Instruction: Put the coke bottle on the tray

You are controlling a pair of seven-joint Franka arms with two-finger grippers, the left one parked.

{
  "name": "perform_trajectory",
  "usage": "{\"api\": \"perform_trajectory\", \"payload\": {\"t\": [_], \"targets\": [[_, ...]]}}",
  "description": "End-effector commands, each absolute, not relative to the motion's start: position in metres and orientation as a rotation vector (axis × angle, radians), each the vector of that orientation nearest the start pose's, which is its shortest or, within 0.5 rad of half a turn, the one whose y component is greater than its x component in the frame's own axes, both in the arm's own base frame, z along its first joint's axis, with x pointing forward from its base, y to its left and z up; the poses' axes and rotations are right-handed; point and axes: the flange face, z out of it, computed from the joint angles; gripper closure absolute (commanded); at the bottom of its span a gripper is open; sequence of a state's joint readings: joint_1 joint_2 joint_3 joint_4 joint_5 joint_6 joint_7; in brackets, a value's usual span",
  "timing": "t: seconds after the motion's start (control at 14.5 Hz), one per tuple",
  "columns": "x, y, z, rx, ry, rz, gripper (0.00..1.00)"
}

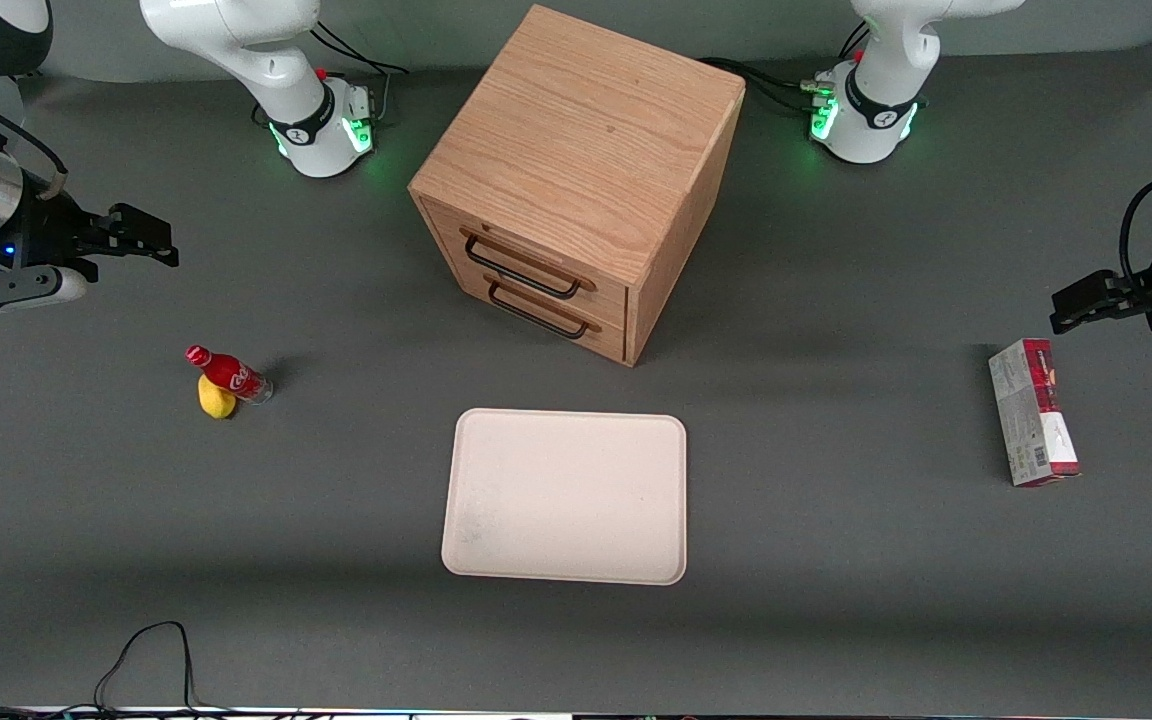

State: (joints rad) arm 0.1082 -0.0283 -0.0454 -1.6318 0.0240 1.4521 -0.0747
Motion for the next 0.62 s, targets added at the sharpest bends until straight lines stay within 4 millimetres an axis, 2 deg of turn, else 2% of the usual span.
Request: {"api": "perform_trajectory", "payload": {"t": [0.0, 0.48, 0.55], "targets": [[0.526, 0.036, 0.609, -3.108, -0.212, 0.235, 0.00], [0.526, 0.031, 0.612, -3.109, -0.198, 0.227, 0.00], [0.527, 0.025, 0.612, -3.109, -0.193, 0.225, 0.00]]}}
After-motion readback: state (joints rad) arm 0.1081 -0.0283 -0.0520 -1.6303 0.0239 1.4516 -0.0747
